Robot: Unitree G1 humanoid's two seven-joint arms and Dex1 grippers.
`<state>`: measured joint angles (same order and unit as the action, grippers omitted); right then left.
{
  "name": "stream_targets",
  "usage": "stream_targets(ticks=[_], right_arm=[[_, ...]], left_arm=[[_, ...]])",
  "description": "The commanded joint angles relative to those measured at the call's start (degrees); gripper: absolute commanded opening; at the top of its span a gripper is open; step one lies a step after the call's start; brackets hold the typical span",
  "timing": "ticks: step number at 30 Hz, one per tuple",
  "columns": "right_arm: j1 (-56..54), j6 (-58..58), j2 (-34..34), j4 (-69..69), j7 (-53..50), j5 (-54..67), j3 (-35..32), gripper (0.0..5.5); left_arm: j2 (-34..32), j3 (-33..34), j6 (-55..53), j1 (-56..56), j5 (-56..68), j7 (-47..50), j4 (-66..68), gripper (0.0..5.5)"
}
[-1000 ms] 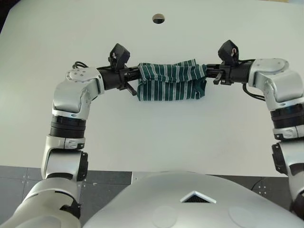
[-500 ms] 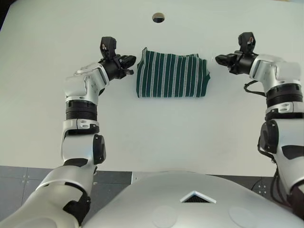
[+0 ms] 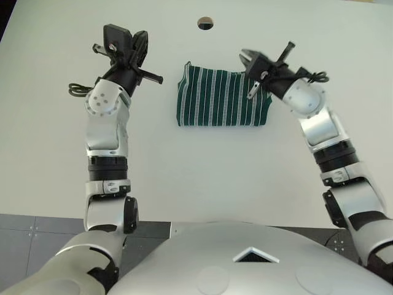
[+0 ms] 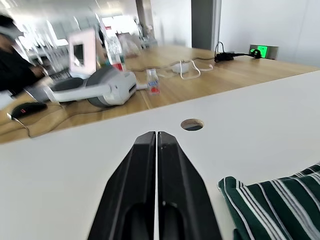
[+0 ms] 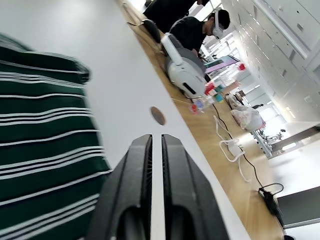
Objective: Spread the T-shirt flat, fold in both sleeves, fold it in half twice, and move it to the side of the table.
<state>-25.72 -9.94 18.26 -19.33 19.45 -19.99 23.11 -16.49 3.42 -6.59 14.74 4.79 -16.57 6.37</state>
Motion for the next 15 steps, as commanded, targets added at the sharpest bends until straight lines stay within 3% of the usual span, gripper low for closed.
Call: stream_targets(ticks=[1,9,15], right_arm=[[1.3,-0.32,-4.47,-2.2,-1.82,-3.54,4.08,0.11],[-2.65,2.92,-9.4,-15.43,-2.05,-8.12,7.75,0.11],[-3.43,12.37,-4.28,-17.56,1.39,-13.92,9.35,0.11]], left_arm=[[2.09,-1.56,1.67,-2.7,-2.74,3.46,-4.32,0.1],[3.73,-2.59,2.21,-3.22,-3.11,3.85,-3.87,0.1],[4.26,-2.9,1.88,-3.33,-2.23,3.18,-6.07,0.1]])
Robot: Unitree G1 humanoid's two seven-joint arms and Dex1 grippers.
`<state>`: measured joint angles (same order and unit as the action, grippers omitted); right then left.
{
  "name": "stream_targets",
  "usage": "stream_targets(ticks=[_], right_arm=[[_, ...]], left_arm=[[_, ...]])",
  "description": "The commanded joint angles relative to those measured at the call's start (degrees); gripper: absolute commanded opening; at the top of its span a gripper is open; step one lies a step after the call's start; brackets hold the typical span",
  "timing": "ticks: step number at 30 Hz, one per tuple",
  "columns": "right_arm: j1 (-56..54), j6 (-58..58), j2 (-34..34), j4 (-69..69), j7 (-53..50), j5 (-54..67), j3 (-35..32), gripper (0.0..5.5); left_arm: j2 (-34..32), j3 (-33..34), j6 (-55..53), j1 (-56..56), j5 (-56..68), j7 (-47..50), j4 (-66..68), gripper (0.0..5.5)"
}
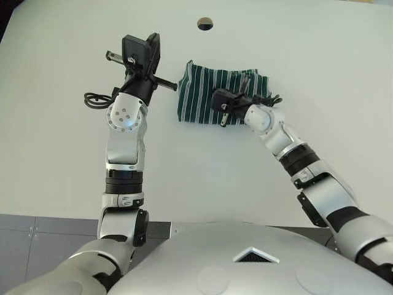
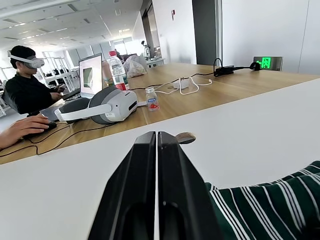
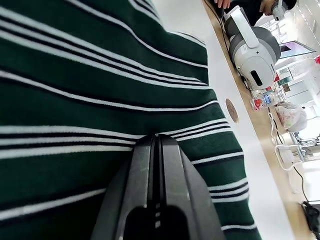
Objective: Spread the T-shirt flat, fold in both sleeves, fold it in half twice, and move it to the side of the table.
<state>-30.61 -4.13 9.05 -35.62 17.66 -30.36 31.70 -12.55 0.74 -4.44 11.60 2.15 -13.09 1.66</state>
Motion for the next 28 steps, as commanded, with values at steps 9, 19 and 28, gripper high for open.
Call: stream_targets(ticks=[9,19,28], right_arm=[[13.43,10.42,32.88,13.47,14.11,-5.37,-6.82,0.11],[14.82,5.59,31.55,18.01,3.05,3.86,-19.14,0.11],[41.94,-8.88,6.31,54.86,-12.53,28.9,-30.67,0.11]], left_arm=[[0.02,1.23,-0.72,-0.64,1.28,-0.04,-2.58,0.1],[-0.11,1.6,0.24,-2.08,2.04,-0.84,-2.28,0.1],[4.32,-0.11,7.8,-18.64,1.55,1.37,-11.61,0.1]])
